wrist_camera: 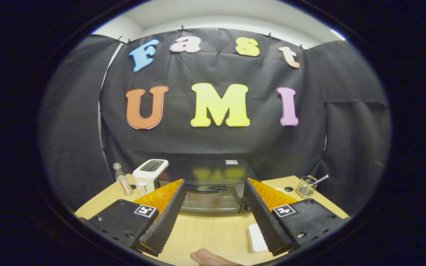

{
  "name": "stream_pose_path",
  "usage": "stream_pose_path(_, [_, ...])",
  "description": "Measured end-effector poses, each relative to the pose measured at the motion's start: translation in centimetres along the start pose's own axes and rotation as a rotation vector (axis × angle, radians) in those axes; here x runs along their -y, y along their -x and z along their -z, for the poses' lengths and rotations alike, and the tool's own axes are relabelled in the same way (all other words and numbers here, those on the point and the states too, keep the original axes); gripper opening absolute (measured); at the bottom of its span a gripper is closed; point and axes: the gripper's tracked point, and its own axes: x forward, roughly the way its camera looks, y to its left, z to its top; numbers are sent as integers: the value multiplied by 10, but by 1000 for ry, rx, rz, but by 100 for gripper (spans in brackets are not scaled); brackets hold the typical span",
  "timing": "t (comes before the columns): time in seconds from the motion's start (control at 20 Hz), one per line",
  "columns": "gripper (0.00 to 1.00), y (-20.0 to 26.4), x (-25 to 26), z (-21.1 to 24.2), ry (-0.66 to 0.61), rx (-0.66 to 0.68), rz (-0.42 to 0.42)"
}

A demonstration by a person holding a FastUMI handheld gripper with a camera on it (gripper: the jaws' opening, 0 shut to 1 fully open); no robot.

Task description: Open the toaster oven, put the food inside, and close the toaster oven door.

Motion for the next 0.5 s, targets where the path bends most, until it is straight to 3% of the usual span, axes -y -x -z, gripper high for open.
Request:
stream_pose_path(0.35, [100, 120, 22, -49, 135, 157, -33])
stream_pose_path(0.5, [100, 160, 30, -60, 135, 198, -34])
